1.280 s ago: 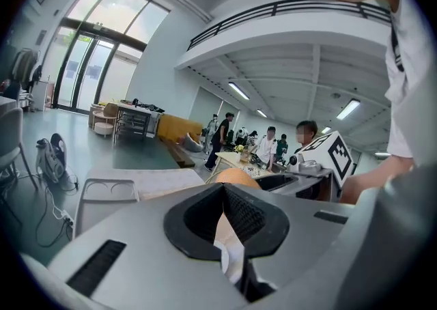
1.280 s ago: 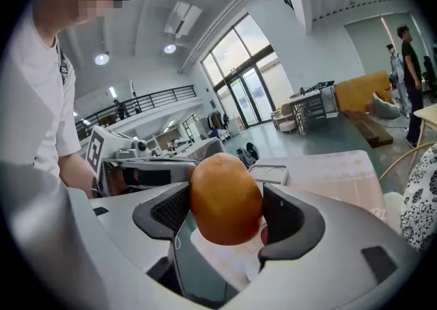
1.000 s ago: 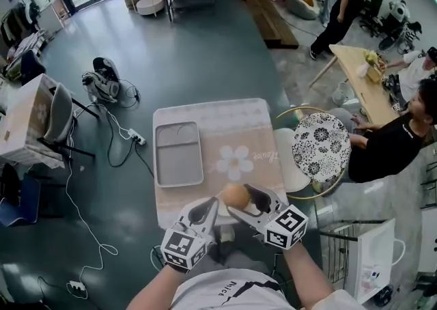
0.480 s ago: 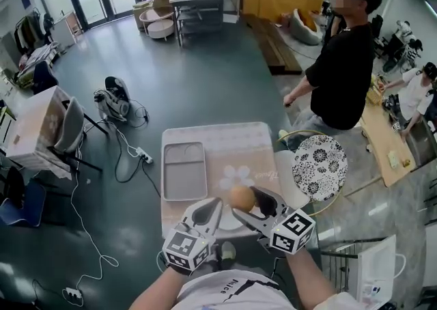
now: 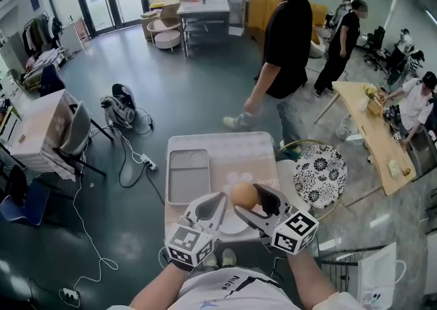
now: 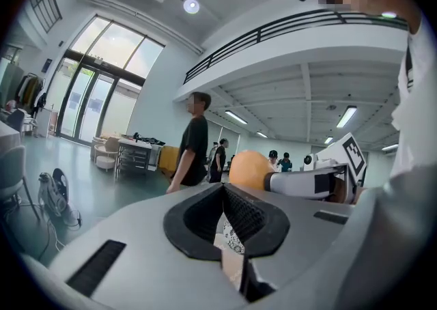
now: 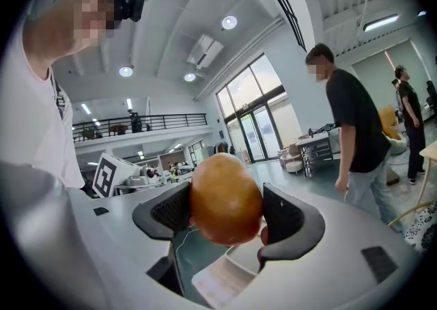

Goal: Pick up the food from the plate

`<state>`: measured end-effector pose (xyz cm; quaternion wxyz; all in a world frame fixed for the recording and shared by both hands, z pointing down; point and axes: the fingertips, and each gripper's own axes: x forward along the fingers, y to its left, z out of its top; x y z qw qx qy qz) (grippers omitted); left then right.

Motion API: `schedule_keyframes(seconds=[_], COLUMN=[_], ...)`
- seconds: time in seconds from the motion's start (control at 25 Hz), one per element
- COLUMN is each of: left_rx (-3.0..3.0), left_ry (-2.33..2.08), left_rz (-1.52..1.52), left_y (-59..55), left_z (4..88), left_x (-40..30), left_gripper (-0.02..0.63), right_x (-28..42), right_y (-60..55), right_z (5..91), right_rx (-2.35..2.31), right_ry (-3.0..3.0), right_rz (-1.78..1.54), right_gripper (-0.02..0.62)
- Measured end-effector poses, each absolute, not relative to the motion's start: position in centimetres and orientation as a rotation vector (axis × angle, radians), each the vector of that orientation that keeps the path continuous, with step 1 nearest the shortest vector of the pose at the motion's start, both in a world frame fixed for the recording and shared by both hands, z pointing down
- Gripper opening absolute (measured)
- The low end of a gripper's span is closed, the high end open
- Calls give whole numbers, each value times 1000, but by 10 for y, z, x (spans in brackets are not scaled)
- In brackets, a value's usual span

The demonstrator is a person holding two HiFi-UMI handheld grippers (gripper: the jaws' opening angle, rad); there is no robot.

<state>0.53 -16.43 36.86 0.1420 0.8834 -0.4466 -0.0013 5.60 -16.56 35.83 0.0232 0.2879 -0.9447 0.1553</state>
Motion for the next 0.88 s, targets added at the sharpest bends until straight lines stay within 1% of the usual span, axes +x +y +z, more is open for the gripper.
schedule_keyframes(seconds=[0.88], left_rx=[2545], left_ry=[-1290], left_rz=[10], left_y=[-157], left_z=[373], left_x=[3], left_gripper=[6], right_x=[49], right_y=[-155], right_z=[356], right_rx=[895], right_ry=[-2936], right_rz=[455], right_gripper=[305])
